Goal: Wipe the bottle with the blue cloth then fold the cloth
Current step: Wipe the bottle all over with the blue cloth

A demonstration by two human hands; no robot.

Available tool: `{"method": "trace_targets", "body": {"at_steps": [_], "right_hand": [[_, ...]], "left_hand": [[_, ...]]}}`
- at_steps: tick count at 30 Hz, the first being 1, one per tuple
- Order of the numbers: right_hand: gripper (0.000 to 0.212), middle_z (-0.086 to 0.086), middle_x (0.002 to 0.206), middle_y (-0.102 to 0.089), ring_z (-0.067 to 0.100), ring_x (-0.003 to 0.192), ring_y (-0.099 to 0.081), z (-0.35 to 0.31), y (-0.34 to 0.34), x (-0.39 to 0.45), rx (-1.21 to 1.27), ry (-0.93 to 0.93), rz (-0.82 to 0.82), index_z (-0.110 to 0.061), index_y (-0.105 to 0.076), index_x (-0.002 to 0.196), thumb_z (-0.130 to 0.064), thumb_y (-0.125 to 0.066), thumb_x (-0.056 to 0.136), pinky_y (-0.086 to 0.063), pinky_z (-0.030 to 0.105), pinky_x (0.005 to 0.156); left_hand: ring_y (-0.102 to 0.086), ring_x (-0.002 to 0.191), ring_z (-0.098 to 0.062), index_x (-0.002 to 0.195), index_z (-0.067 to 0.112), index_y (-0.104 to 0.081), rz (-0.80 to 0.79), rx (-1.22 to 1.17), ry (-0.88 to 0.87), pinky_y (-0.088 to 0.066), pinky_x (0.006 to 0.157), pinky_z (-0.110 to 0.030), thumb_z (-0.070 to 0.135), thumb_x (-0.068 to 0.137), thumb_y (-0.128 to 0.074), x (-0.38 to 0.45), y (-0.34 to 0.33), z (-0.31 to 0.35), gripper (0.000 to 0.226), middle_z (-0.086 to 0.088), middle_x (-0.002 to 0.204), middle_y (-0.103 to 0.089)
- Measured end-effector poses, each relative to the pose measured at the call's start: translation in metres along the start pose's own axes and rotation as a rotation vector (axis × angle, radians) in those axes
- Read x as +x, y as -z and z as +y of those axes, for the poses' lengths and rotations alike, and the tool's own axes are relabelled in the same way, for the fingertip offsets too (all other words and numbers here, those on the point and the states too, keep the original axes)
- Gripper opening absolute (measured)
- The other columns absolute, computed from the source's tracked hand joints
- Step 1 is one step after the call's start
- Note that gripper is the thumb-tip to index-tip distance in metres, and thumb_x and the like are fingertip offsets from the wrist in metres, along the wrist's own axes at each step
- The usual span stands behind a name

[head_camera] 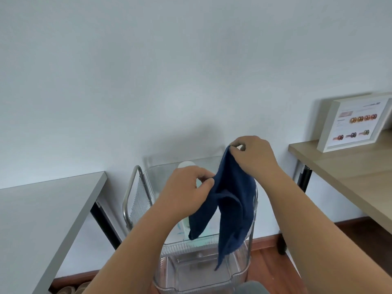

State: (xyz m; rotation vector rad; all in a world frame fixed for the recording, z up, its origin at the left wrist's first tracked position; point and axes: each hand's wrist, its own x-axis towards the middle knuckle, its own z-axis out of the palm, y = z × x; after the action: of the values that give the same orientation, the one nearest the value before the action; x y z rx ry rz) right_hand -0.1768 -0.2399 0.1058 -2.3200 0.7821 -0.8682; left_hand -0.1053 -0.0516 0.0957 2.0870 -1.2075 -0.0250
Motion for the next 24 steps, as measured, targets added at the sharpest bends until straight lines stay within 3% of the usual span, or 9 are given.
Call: {"method": "trace_targets", "body": {"at_steps": [4,6,8,12,15,20,22,24], "right_hand": [[0.016,-0.006,0.059,-0.056,0.020,0.049,-0.058,-0.002,-0.012,0.004,0.321,-0.169,-0.038,-0.018,-0.054,0.073,-0.028,-0.047,0.084,-0.047,0.027,0.055],[0.020,-0.007,0.058,-0.039,0.016,0.054,-0.038,-0.003,-0.022,0.002,0.406,-0.145,-0.036,-0.016,-0.036,0.064,-0.026,-0.041,0.081,-0.034,0.029,0.053],[0.019,-0.006,0.064,-0.032,0.010,0.058,-0.026,-0.005,-0.034,0.000,0.503,-0.099,-0.059,-0.016,-0.030,0.064,-0.024,-0.039,0.079,-0.024,0.030,0.057],[0.013,0.002,0.074,-0.041,0.010,0.065,-0.038,-0.003,-0.046,0.001,0.688,-0.136,-0.144,-0.016,-0.039,0.070,-0.021,-0.040,0.082,-0.030,0.032,0.062],[0.012,0.010,0.081,-0.052,0.017,0.073,-0.049,-0.012,-0.042,0.017,0.691,-0.068,-0.140,-0.019,-0.048,0.074,-0.021,-0.044,0.086,-0.038,0.034,0.068],[0.015,0.002,0.071,-0.052,0.006,0.061,-0.045,-0.062,-0.009,0.062,0.596,0.224,-0.095,-0.029,-0.054,0.079,-0.026,-0.049,0.092,-0.037,0.019,0.057],[0.016,-0.010,0.065,-0.048,0.001,0.053,-0.042,-0.076,0.008,0.074,0.618,0.266,-0.029,-0.035,-0.055,0.080,-0.029,-0.049,0.093,-0.035,0.012,0.049],[0.016,-0.012,0.068,-0.052,-0.001,0.056,-0.045,-0.081,0.021,0.079,0.693,0.268,0.034,-0.036,-0.058,0.084,-0.027,-0.048,0.094,-0.038,0.010,0.052]], "left_hand": [[-0.052,0.060,0.008,0.109,0.045,-0.066,0.095,0.011,0.004,-0.039,0.064,-0.020,0.027,0.090,-0.061,-0.005,0.002,-0.006,0.026,0.027,0.078,-0.064],[-0.054,0.065,0.005,0.111,0.049,-0.057,0.118,0.022,0.035,-0.040,0.062,-0.019,0.032,0.088,-0.064,-0.009,0.007,-0.013,0.030,0.033,0.082,-0.063],[-0.056,0.065,0.004,0.109,0.051,-0.051,0.111,0.045,0.046,-0.042,0.060,-0.020,0.034,0.087,-0.065,-0.013,0.010,-0.017,0.031,0.038,0.086,-0.061],[-0.056,0.060,0.002,0.102,0.049,-0.044,0.114,0.070,0.060,-0.048,0.058,-0.025,0.037,0.087,-0.064,-0.019,0.006,-0.015,0.027,0.029,0.084,-0.063],[-0.055,0.062,0.007,0.103,0.049,-0.042,0.119,0.138,0.005,-0.040,0.055,-0.016,0.032,0.090,-0.061,-0.029,-0.011,-0.009,0.028,0.024,0.085,-0.060],[-0.056,0.061,-0.004,0.101,0.035,-0.068,0.334,-0.019,-0.065,-0.041,0.064,-0.009,0.014,0.090,-0.064,-0.010,-0.001,0.006,0.024,0.017,0.092,-0.063],[-0.060,0.062,-0.006,0.101,0.035,-0.070,0.362,-0.108,-0.085,-0.042,0.061,-0.007,0.013,0.089,-0.065,0.006,0.015,0.015,0.025,0.017,0.091,-0.064],[-0.062,0.059,-0.005,0.098,0.042,-0.069,0.343,-0.196,-0.081,-0.043,0.057,-0.006,0.016,0.089,-0.066,0.016,0.025,0.023,0.028,0.020,0.091,-0.064]]}}
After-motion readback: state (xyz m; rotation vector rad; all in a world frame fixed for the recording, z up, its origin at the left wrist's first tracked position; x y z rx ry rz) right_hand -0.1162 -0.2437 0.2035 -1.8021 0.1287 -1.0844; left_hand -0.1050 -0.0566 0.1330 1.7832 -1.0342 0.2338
